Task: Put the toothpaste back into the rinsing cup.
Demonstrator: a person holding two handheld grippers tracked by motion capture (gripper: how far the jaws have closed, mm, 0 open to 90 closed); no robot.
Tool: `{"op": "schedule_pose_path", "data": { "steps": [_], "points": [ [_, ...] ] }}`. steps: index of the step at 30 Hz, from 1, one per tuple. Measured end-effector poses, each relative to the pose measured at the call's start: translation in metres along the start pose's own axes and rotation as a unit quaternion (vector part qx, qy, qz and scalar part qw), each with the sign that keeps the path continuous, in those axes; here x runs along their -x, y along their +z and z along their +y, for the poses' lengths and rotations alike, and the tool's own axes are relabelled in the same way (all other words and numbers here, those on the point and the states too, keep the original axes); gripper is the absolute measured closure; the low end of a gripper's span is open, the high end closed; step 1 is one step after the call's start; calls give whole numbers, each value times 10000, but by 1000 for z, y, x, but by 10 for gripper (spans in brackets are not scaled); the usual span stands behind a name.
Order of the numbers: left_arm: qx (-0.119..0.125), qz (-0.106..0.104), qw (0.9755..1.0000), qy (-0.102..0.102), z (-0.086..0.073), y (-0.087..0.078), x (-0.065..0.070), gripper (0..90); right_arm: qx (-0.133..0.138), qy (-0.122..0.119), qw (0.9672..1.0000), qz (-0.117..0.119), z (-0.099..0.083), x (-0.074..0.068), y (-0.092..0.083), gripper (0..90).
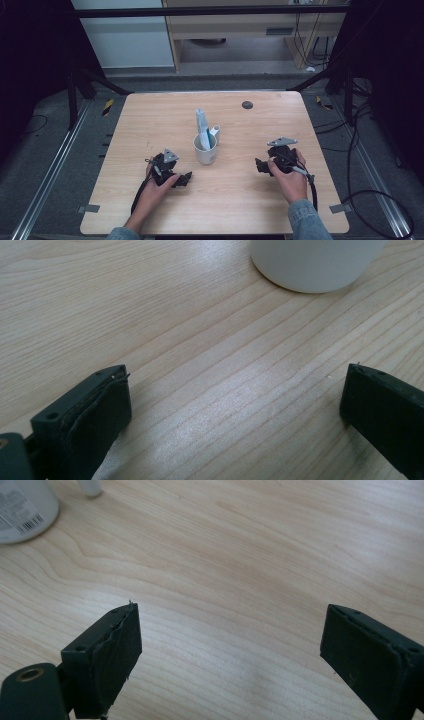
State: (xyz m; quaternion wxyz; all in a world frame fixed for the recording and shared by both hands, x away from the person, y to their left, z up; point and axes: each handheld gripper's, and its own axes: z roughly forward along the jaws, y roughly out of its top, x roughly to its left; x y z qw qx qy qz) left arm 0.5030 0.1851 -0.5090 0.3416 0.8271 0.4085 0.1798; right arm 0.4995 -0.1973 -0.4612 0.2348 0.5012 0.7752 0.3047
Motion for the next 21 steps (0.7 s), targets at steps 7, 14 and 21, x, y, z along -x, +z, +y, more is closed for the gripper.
{"op": "schedule_pose_path", "data": {
  "steps": [7,14,21],
  "points": [
    [-1,-1,10000,1,0,0,0,0,19,229,9997,-85,-21,15,7,101],
    [-1,0,10000,3,0,0,0,0,81,589,9979,-247,-33,40,8,101],
    [-3,0,10000,3,0,0,0,0,47,813,9964,-251,-36,51,10,94]
  ]
}}
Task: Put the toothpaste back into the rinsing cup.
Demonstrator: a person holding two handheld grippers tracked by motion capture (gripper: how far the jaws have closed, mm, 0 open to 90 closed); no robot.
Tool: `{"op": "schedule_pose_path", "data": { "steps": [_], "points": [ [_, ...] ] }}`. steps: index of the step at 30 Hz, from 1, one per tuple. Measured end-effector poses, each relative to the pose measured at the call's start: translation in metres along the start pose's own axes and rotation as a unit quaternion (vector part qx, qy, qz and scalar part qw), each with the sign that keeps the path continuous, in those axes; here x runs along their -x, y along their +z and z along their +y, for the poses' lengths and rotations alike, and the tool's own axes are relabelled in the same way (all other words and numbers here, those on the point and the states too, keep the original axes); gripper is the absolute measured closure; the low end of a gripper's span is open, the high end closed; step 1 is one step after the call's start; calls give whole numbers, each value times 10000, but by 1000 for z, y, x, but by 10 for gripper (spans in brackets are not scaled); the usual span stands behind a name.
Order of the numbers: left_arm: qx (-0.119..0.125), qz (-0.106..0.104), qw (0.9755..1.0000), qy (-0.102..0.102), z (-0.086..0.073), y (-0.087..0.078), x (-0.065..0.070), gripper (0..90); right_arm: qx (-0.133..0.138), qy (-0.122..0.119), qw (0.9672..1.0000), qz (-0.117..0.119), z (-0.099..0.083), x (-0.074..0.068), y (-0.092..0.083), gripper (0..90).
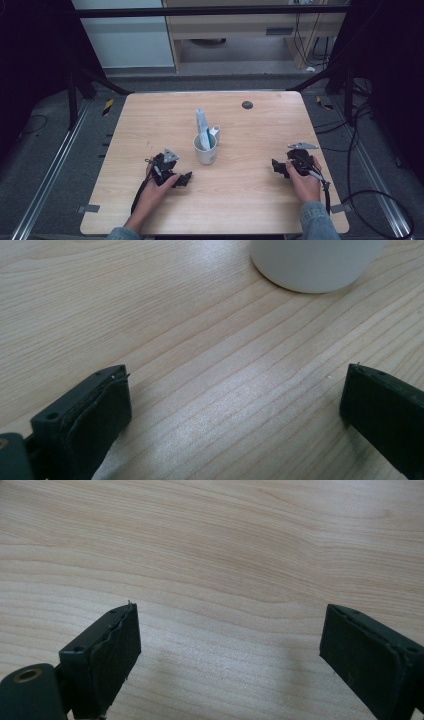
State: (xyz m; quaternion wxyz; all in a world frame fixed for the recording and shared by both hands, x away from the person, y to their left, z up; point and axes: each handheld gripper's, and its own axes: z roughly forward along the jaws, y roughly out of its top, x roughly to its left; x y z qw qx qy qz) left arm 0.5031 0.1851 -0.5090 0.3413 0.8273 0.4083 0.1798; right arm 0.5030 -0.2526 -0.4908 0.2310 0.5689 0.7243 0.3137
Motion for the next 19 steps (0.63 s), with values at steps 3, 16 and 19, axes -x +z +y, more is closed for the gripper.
{"op": "schedule_pose_path", "data": {
  "steps": [3,16,19],
  "points": [
    [1,1,10000,0,0,0,0,0,-72,-1,10000,-11,-1,1,4,85],
    [0,3,10000,3,0,0,0,0,93,-27,9999,-135,-12,-2,18,30],
    [0,4,10000,3,0,0,0,0,48,17,9998,-196,-12,-1,19,3]
  ]
}}
